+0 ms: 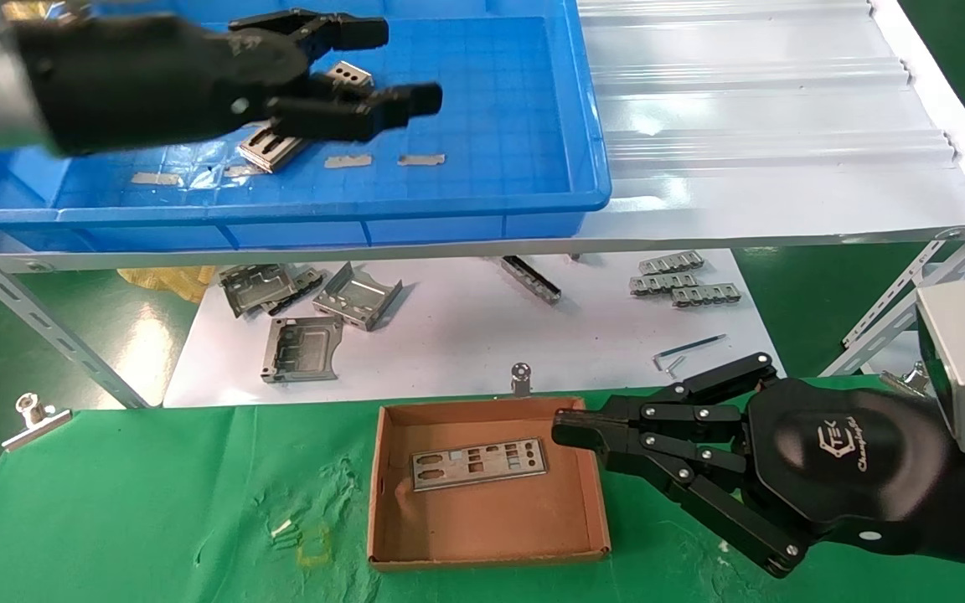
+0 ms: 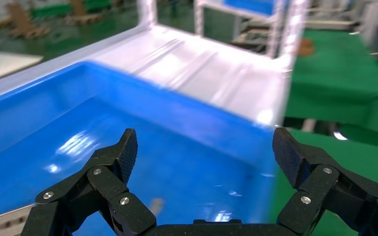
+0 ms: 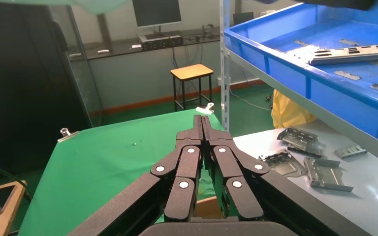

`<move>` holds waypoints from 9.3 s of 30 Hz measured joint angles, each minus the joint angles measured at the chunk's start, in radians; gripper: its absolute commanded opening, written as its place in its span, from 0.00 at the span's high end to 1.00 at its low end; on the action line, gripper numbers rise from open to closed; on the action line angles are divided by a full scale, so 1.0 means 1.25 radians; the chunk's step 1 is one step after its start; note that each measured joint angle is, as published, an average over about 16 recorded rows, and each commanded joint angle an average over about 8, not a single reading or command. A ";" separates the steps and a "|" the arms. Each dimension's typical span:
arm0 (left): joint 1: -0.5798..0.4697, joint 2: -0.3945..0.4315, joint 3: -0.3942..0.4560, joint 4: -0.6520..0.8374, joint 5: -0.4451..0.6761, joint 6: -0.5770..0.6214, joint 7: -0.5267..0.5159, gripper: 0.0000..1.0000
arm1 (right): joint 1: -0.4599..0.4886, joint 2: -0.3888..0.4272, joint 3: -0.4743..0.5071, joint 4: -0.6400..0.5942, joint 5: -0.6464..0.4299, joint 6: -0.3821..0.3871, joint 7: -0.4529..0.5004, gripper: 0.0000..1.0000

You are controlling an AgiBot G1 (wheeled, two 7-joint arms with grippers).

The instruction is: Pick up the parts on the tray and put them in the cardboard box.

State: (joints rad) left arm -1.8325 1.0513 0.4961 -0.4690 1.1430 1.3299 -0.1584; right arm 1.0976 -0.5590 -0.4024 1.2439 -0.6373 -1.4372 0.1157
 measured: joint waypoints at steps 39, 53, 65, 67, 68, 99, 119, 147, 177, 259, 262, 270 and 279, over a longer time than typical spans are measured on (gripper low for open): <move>-0.155 0.127 0.086 0.363 0.162 -0.255 0.108 0.94 | 0.000 0.000 0.000 0.000 0.000 0.000 0.000 0.00; -0.158 0.124 0.088 0.379 0.165 -0.242 0.090 1.00 | 0.000 0.000 0.000 0.000 0.000 0.000 0.000 0.00; -0.160 0.116 0.094 0.377 0.174 -0.226 0.088 1.00 | 0.000 0.000 0.000 0.000 0.000 0.000 0.000 0.00; -0.159 0.115 0.094 0.376 0.174 -0.227 0.090 1.00 | 0.000 0.000 0.000 0.000 0.000 0.000 0.000 0.00; -0.159 0.114 0.094 0.375 0.174 -0.228 0.091 1.00 | 0.000 0.000 0.000 0.000 0.000 0.000 0.000 0.00; -0.161 0.109 0.087 0.375 0.164 -0.249 0.109 1.00 | 0.000 0.000 0.000 0.000 0.000 0.000 0.000 0.00; -0.163 0.108 0.093 0.381 0.172 -0.229 0.088 0.06 | 0.000 0.000 0.000 0.000 0.000 0.000 0.000 0.00; -0.159 0.106 0.087 0.373 0.164 -0.215 0.090 1.00 | 0.000 0.000 0.000 0.000 0.000 0.000 0.000 0.00; -0.170 0.095 0.079 0.367 0.153 -0.210 0.101 1.00 | 0.000 0.000 0.000 0.000 0.000 0.000 0.000 0.00; 0.267 0.141 0.323 -0.073 0.065 -0.131 0.377 0.00 | 0.000 0.000 0.000 0.000 0.000 0.000 0.000 0.00; 0.265 0.147 0.322 -0.051 0.063 -0.130 0.381 0.00 | 0.000 0.000 0.000 0.000 0.000 0.000 0.000 0.00; 0.256 0.156 0.317 -0.001 0.054 -0.113 0.397 0.00 | 0.000 0.000 0.000 0.000 0.000 0.000 0.000 0.00; 0.251 0.143 0.294 0.045 0.002 -0.027 0.391 0.00 | 0.000 0.000 0.000 0.000 0.000 0.000 0.000 0.00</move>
State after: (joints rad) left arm -1.5192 1.2305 0.8635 -0.4133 1.1456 1.2956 0.3308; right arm 1.0977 -0.5589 -0.4028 1.2438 -0.6370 -1.4370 0.1155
